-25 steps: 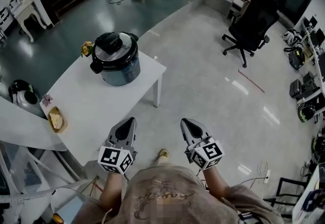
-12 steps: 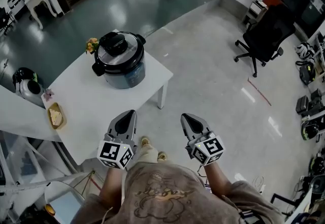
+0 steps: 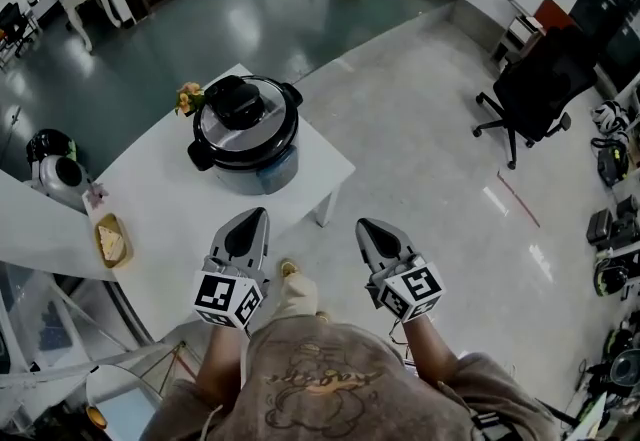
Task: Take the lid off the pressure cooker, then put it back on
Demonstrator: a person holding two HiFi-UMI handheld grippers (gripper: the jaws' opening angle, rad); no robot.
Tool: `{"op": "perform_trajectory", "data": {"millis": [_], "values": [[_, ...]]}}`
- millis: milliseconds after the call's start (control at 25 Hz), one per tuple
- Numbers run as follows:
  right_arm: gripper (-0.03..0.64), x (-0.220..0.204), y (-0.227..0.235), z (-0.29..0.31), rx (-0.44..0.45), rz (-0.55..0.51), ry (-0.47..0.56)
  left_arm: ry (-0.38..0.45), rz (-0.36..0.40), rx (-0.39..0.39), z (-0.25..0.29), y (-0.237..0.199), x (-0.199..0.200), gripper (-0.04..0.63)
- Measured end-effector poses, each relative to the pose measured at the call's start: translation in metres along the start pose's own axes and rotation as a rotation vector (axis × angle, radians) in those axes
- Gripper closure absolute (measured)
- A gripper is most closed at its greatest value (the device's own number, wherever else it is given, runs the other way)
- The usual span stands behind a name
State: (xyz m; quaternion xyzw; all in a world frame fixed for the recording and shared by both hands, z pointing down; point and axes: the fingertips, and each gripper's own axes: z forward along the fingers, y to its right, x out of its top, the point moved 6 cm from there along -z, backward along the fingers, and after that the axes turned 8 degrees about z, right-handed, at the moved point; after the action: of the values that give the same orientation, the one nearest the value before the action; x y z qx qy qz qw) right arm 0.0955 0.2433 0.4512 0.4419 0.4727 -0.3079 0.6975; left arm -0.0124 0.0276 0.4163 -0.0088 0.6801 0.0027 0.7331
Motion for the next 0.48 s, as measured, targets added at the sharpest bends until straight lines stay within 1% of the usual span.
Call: {"op": "perform_trajectory", "data": {"millis": [280,480], "values": [[0.620,0.029,0.014,0.070,0.028,-0.003,0.016,0.013,0.003,0.019,0.042,-0.054,0.016,0.592],[0.620,0.054,0.016,0.113,0.037,-0.019,0.031,0.024,-0.004,0.011,0.069,-0.087,0.027,0.592]]}}
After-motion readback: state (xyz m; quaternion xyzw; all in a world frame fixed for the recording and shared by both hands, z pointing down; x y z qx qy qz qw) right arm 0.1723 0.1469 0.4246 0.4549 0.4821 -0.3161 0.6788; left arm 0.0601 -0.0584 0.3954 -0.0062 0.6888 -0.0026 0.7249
